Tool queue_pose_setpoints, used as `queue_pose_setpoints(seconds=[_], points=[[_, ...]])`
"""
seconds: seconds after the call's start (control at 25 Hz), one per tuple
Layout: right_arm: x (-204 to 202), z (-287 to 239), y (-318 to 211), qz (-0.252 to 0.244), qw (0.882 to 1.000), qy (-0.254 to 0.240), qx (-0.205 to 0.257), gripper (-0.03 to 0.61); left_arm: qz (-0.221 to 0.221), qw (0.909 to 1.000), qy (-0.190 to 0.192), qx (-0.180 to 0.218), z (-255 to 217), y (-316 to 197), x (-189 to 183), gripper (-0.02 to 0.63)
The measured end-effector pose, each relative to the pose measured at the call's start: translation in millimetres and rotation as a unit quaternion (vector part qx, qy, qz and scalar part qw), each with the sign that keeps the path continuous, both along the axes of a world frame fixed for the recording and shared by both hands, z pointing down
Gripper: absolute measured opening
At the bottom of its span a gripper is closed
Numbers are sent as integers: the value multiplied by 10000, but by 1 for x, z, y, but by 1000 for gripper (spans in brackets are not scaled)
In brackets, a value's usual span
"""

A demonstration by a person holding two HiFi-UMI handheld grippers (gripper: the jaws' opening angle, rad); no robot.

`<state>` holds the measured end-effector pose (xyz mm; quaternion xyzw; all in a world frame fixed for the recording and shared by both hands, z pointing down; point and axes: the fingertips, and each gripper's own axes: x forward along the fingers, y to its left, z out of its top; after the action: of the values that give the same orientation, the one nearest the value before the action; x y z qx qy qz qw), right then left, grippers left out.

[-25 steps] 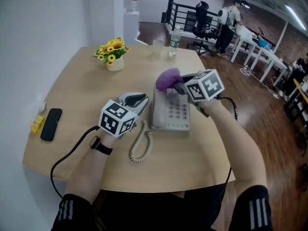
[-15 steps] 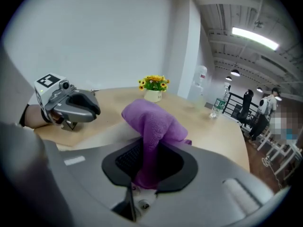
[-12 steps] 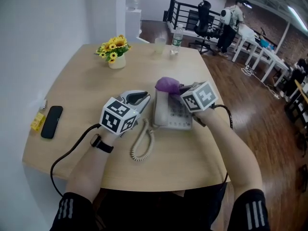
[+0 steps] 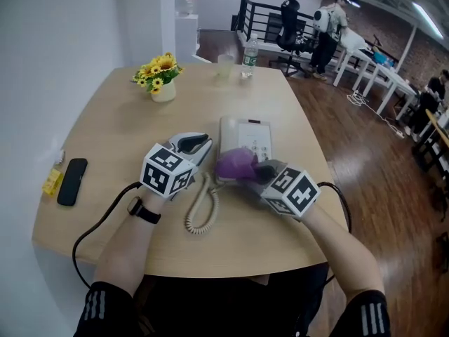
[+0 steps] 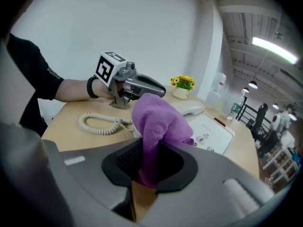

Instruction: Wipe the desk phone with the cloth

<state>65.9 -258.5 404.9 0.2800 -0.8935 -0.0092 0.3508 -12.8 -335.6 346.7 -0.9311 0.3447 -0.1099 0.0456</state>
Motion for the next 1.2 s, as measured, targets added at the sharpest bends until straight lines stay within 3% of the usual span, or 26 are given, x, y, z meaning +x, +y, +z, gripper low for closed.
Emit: queue_pose_setpoints(seconds=[0.2,0.56,0.76,0.84,0.96,1.2], points=[[14,3,8,33,9999,77,117,74,5,10000,-12,-3,1,0,0,37],[70,3,13,592,9980,-203,78,74,20,10000,-33,-10,2,1,2,37],[86,-12,15,725,9950,-661,212,74,26,10000,-31,-2,2,1,2,37],[96,-29,9,922,9887,-1109,410,74,39,10000,-36,-2,2,2,3,37],[118,-55,-8,1381,9703,-1858,706,74,75,10000,-32,-5,2,4,5,37],[158,-52,-44,2047,9462,-2257,1090,74,123,9999,-43,8,1,6,8,37]])
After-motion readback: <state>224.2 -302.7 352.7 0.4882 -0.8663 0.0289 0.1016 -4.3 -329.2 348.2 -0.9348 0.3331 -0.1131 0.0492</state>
